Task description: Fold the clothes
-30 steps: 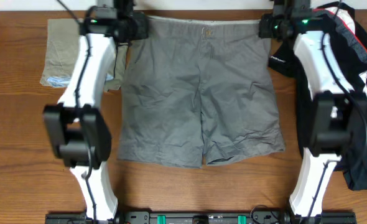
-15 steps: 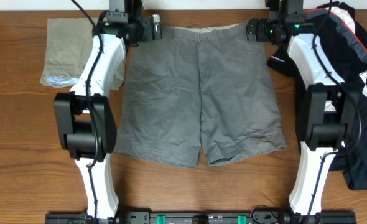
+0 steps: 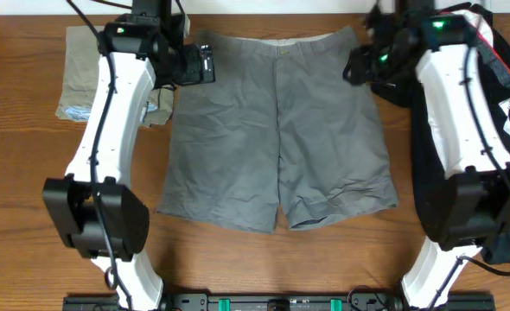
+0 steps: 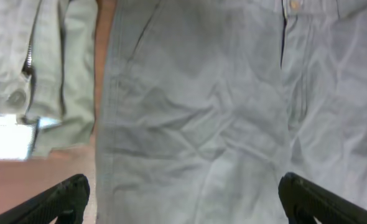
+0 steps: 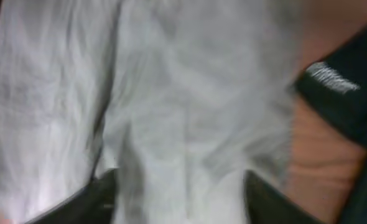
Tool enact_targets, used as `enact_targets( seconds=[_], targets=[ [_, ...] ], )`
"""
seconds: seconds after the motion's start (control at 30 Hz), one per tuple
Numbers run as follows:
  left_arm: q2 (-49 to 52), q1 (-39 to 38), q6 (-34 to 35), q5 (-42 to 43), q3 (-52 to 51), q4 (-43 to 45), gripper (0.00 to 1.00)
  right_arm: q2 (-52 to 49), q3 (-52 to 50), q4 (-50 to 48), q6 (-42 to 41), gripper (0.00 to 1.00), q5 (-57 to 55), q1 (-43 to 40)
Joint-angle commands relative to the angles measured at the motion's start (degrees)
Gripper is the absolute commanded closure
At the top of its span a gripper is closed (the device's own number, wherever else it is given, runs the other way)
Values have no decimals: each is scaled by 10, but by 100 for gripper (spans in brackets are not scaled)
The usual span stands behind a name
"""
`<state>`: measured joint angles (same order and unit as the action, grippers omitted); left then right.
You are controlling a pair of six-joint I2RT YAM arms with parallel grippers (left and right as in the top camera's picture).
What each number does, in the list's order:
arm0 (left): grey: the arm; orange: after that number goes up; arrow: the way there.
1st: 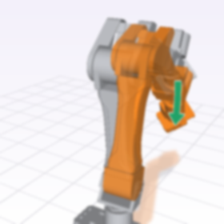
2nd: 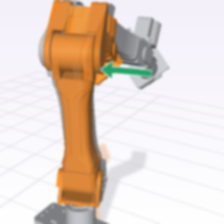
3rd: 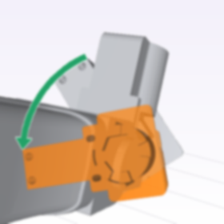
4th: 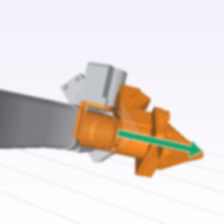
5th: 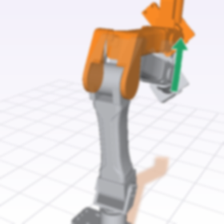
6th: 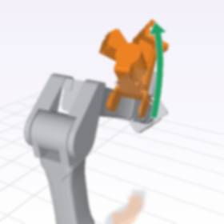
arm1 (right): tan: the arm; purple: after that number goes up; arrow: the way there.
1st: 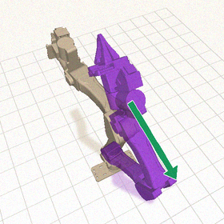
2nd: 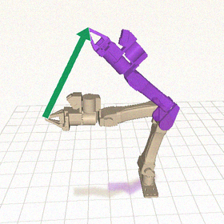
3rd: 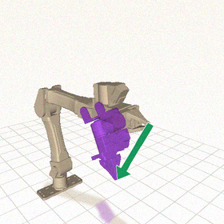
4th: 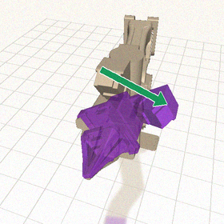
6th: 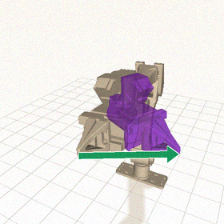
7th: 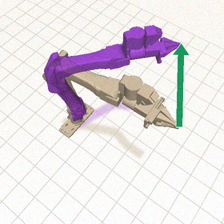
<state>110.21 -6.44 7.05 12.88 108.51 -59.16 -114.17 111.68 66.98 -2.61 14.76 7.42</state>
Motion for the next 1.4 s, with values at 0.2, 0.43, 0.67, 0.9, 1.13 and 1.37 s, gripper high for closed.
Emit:
enact_targets(
  seconds=[0.2, 0.43, 0.67, 0.9, 1.13, 1.37],
  targets=[
    [-59, 3, -15, -8, 9, -27, 2, -14, -183, -66, -58, 99, -10, 69],
    [-59, 2, -14, -7, 9, -28, 2, -14, -289, -154, -66, 99, -8, 69],
    [-59, 2, -15, -7, 9, -34, 2, -14, -363, -240, -88, 99, -39, 62],
    [-59, 2, -15, -7, 9, -34, 2, -14, -411, -282, -92, 99, -62, 25],
    [-59, 2, -15, -7, 9, -33, 2, -14, -421, -303, -92, 99, -82, -32],
    [-58, 2, -15, -7, 9, -23, 2, -32, -420, -402, -85, 99, -122, -94]
  ],
)
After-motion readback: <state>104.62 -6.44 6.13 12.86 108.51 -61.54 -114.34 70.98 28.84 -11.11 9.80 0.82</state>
